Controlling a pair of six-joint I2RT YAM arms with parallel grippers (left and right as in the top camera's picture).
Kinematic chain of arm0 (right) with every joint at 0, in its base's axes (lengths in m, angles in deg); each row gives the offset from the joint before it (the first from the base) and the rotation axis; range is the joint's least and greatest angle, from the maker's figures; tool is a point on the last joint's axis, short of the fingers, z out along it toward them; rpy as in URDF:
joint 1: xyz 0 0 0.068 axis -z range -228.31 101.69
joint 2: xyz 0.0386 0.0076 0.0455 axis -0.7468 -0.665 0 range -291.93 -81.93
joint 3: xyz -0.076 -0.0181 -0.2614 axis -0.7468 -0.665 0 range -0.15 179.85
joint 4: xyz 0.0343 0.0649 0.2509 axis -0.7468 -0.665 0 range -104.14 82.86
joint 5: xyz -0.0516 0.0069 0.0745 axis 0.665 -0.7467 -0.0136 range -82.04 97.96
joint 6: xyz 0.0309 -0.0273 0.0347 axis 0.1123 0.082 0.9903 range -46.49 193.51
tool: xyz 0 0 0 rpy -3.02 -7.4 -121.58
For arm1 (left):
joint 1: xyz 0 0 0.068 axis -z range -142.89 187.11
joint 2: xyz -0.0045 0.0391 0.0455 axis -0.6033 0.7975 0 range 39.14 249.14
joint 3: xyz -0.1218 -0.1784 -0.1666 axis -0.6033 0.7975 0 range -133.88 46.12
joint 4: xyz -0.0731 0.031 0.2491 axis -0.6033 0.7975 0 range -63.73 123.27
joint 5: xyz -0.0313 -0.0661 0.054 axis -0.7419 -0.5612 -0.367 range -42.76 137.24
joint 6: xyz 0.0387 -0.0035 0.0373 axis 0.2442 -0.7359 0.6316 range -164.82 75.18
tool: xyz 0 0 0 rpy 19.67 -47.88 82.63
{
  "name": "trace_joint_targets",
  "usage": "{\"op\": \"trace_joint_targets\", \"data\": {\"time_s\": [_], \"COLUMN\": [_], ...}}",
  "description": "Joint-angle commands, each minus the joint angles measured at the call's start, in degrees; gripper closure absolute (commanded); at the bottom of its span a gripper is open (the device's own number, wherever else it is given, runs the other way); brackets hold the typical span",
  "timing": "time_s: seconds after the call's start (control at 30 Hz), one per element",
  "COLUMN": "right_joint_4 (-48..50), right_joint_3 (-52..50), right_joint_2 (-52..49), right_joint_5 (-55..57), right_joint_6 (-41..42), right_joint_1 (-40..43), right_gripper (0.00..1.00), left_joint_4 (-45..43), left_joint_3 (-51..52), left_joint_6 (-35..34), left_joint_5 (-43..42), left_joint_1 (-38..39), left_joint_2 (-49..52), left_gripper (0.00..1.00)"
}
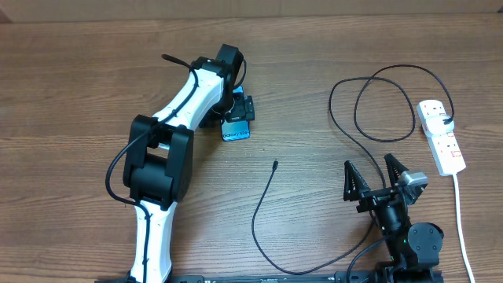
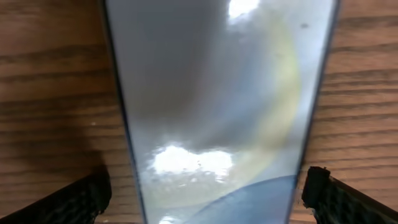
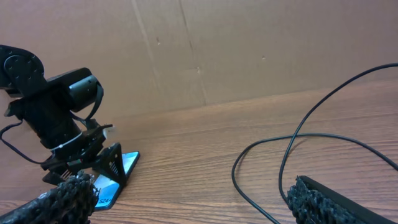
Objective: Plug charger to phone and switch on socket
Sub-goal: 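Lower the left gripper and grasp the phone's bottom edge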
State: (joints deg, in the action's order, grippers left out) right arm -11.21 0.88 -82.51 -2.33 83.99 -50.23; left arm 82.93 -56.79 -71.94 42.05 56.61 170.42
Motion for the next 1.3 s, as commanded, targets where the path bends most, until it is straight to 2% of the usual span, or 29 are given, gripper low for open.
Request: {"op": "trace_joint_targets", "data": {"time_s": [0.0, 0.1, 0.17, 0.23, 0.4, 0.53, 0.97, 1.1, 1.27], "right_joint_4": [0.28, 0.28, 0.28, 0.28, 0.28, 0.28, 0.28, 0.28, 0.28], "right_joint_3": [-0.57, -0.57, -0.57, -0.57, -0.57, -0.57, -0.57, -0.57, -0.57], "right_joint_2": [0.42, 0.42, 0.42, 0.42, 0.42, 0.42, 0.42, 0.42, 0.42], "right_joint_5": [-0.09, -0.09, -0.09, -0.09, -0.09, -0.09, -0.09, -0.09, -0.09], "right_joint_6": [-0.04, -0.04, -0.04, -0.04, -0.04, -0.04, -0.04, -0.04, -0.04], "right_joint_1": [0.04, 0.04, 0.04, 0.04, 0.04, 0.04, 0.04, 0.04, 0.04], "right_gripper": [0.0, 0.0, 0.0, 0.0, 0.0, 0.0, 0.0, 0.0, 0.0], "left_joint_4": [-1.77, -3.43, -4.17, -4.48, -2.16, -0.57, 1.64, 2.75, 1.44], "left_joint_3": [0.9, 0.9, 0.9, 0.9, 0.92, 0.92, 0.92, 1.64, 3.48], "left_joint_6": [-1.09, -3.61, -6.23, -7.45, -7.93, -8.04, -8.07, -8.0, -8.0], "left_joint_5": [-11.65, -18.36, -19.98, -18.45, -8.61, -4.92, -4.02, -3.15, -3.15], "left_joint_1": [-0.42, -1.57, -2.23, -2.62, -2.43, -1.42, 0.15, 0.15, 0.13], "left_joint_2": [4.24, 4.24, 4.24, 4.24, 4.24, 4.26, 4.26, 4.26, 4.26], "left_gripper": [0.01, 0.0, 0.0, 0.0, 0.0, 0.0, 0.0, 0.09, 0.04]}}
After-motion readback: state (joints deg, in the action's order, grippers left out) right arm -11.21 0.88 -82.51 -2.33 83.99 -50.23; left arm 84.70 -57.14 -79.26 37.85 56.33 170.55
